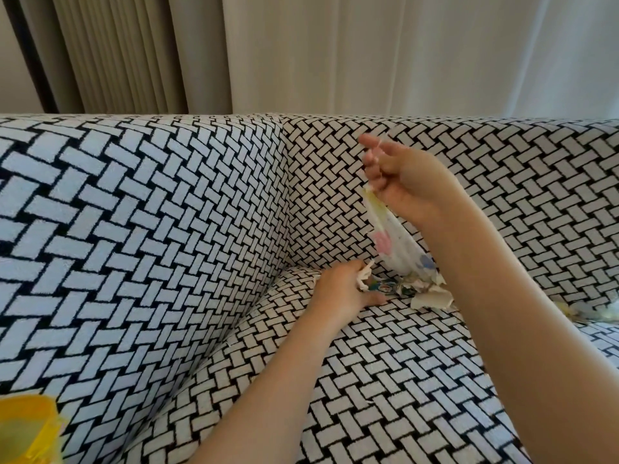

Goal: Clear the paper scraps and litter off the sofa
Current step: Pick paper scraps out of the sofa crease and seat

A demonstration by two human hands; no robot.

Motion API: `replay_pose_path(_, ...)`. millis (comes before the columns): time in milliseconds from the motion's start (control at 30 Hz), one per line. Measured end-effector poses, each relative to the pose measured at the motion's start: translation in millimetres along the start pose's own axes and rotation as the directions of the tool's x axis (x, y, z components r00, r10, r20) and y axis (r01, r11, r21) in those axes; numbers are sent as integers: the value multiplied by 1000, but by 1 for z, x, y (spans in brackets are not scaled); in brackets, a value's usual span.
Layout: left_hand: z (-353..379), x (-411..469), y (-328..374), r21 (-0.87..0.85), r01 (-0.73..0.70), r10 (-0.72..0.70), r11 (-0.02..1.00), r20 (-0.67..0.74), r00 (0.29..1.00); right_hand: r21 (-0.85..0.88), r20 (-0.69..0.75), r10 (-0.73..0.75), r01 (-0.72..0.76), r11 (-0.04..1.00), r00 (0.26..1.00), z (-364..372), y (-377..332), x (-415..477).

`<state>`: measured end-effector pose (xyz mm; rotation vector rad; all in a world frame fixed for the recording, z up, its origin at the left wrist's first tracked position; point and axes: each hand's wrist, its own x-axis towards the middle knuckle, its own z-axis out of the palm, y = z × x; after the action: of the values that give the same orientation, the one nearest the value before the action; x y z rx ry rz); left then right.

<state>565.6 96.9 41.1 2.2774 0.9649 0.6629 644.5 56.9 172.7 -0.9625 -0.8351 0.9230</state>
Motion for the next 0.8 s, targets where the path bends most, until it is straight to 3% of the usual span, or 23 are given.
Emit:
replay_pose_path(33,-1,-1,1,-8,-23,22,1000,-45,999,-291,-57,-31,13,957,998,-5,5,2)
replay_pose_path(67,-1,-1,1,18,-44,46,999,-99,994,-576,-119,-68,-14,817,991,-11,12,5)
replay_pose_path(133,-1,-2,2,67,-79,89,995,-173,981,-933,-123,-101,-81,349,987,-25,27,13)
replay_pose_path(167,0,-4,3,73,-84,95,994,-179,979,-988,-94,-19,-91,124,995,-29,33,15)
replay_pose_path(200,1,-4,3,62,-83,93,995,-177,980,-996,-84,99,-81,-26,992,-31,37,15)
replay_pose_path(333,1,-4,1,-36,-69,62,997,-183,981,-964,-136,442,-15,-266,887,-35,37,6)
replay_pose_path(400,1,-2,-2,-77,-67,53,995,-174,983,-913,-204,470,7,-408,859,-40,38,3)
replay_pose_path(467,0,0,-4,-123,-49,28,991,-166,986,-892,-241,452,-12,-453,859,-44,44,4)
replay_pose_path(600,-3,4,-7,-272,12,-61,962,-169,984,-916,-191,444,4,-402,875,-49,62,13)
replay_pose_path(800,-8,4,-5,-447,82,-177,891,-176,968,-938,7,241,89,-334,971,-60,72,14)
